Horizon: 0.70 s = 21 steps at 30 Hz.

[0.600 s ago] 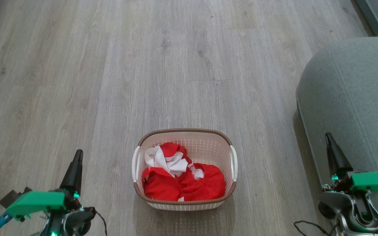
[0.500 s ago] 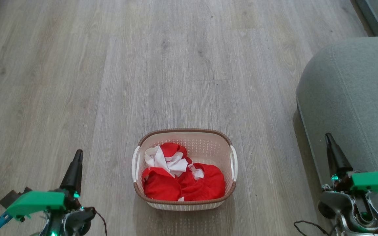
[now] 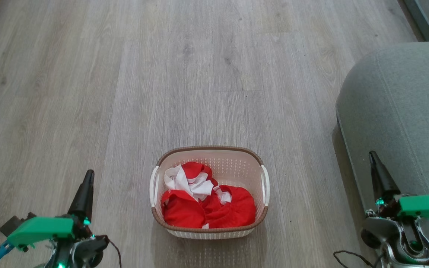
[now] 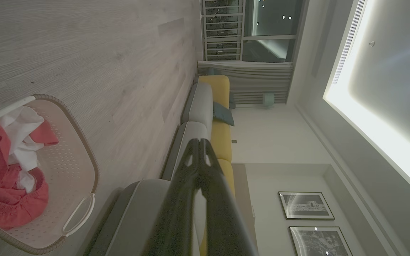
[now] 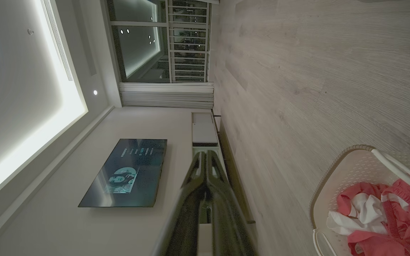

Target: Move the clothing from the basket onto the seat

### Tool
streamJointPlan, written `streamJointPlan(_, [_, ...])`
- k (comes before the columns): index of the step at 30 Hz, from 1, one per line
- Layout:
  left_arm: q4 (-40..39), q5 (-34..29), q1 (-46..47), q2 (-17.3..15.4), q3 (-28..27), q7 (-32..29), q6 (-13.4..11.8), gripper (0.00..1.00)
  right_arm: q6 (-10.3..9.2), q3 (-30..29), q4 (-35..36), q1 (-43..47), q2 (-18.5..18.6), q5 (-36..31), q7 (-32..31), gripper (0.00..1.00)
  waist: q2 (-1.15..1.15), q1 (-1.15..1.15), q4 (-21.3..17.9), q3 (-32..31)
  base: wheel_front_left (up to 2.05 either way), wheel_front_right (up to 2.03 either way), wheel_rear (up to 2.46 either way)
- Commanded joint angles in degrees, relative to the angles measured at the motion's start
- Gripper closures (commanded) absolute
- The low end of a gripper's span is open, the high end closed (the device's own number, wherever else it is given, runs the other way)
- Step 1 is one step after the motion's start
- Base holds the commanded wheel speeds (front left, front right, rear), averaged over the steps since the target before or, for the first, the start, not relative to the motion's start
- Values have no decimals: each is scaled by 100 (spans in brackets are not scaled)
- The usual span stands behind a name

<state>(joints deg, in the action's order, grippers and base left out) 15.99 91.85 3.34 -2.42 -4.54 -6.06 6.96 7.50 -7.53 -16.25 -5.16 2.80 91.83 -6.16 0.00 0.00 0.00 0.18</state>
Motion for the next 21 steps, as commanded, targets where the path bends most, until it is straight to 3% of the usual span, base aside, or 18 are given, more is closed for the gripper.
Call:
streamJointPlan(1, [-196,33,284,-45,-196,-41,53,100,-1,103,223,-103,8,36,-31,100,0,0,0,0,0,0,0])
streamJointPlan(5, [-196,33,284,-45,-196,-41,53,100,-1,103,223,-103,8,36,-31,100,0,0,0,0,0,0,0])
streamJointPlan(6, [0,0,0,0,0,0,0,0,0,0,0,0,0,0,0,0,0,0,0,0,0,0,0])
streamJointPlan(21, [155,-95,-43,4,163,217,-3,0,0,216,-167,15,34,-217,211,0,0,0,-6,14,0,0,0])
